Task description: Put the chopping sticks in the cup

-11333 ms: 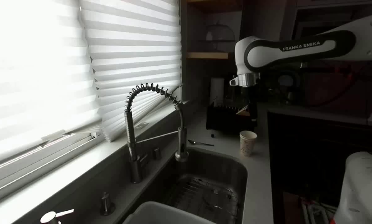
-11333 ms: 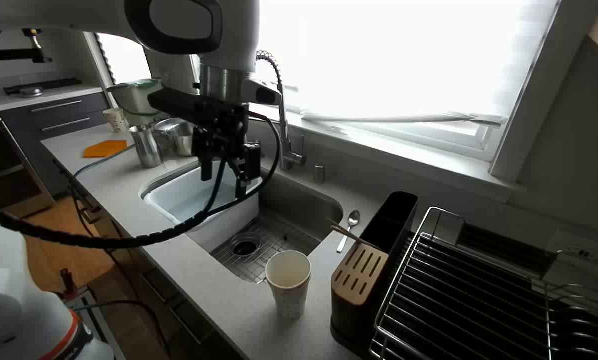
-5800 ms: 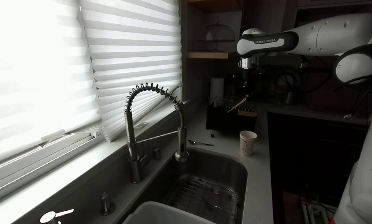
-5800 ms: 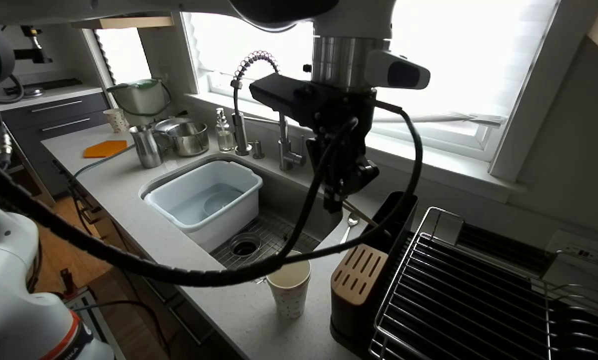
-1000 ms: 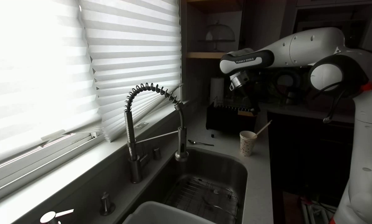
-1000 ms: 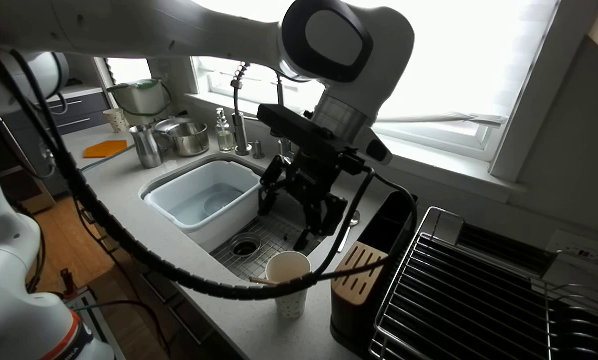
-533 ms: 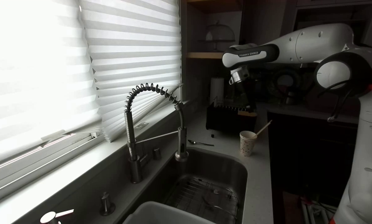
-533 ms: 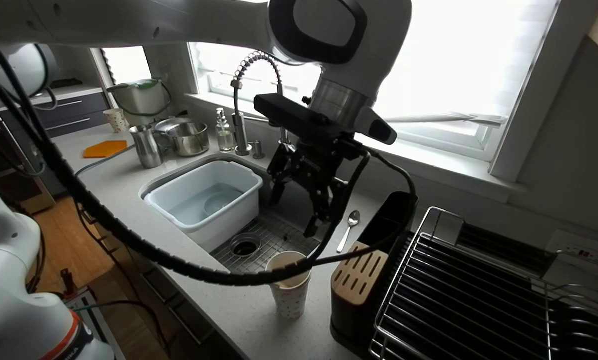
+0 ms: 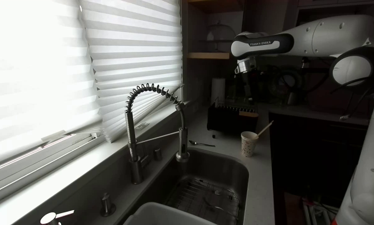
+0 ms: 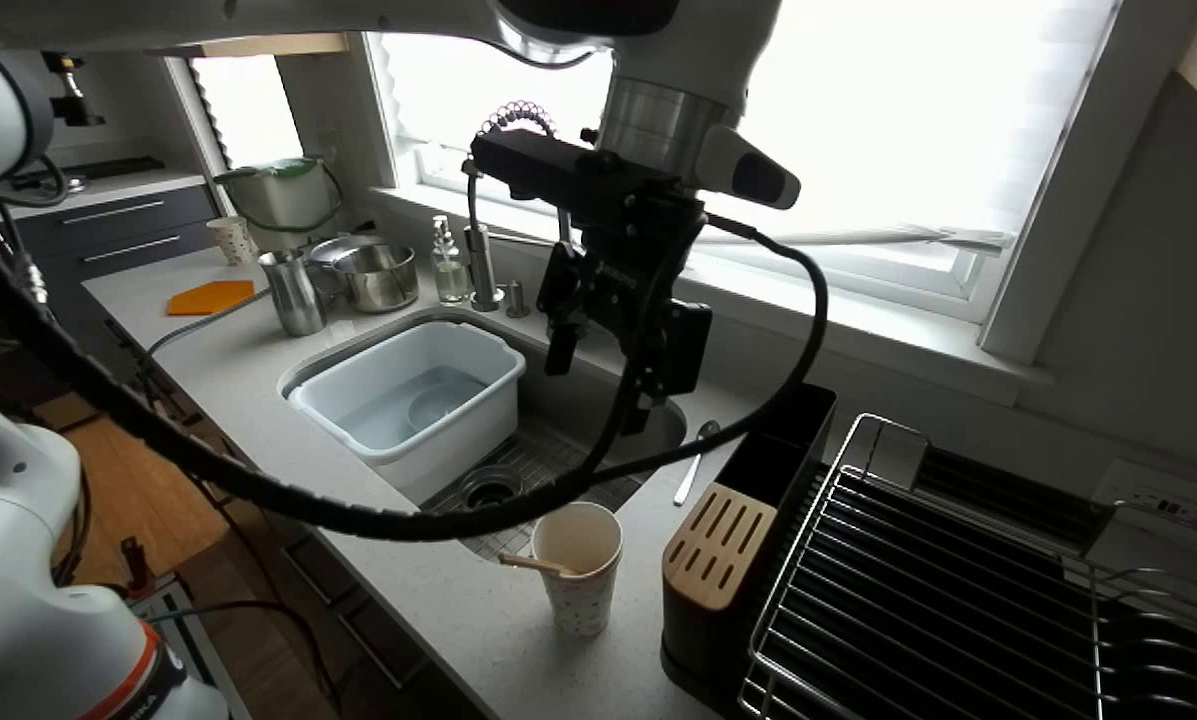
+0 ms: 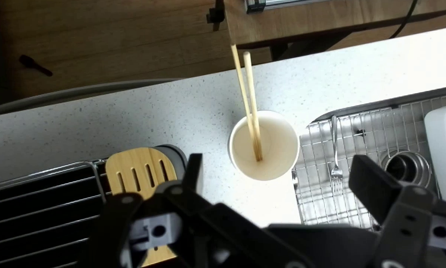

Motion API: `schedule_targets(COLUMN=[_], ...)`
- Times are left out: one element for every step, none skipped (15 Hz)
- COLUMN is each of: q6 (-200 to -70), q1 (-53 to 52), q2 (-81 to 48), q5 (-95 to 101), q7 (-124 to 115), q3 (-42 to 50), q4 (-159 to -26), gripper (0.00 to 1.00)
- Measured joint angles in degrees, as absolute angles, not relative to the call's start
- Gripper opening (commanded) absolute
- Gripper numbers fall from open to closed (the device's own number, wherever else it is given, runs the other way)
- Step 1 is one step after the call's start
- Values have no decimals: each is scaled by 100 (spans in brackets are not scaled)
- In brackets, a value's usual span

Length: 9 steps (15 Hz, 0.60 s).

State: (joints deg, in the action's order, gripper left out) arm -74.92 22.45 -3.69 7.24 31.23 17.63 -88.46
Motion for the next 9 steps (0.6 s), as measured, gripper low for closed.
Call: schedule_targets(q6=[-7529,-7558,-7599,-7606,-7606,-7606,-7606,-7606,-7606], q1=[2245,2245,2244,2242,2239,2234,2229,2225,2222], q2=[-312,-261,-213,-187,-184,-189,-199,-206,-208], q5=[724,724,724,725,725,725,726,726,726], q7=[3066,3023,2981,2975,2975,2975,2975,2975,2975], q3=[1770,1775,1780,1782,1782,1782,1782,1782,1782], q4=[-8846,-8846,-8847,-8840,-8835,-8836,-8836,-8836,-8836], gripper=[100,100,100,100,100,100,100,100,100])
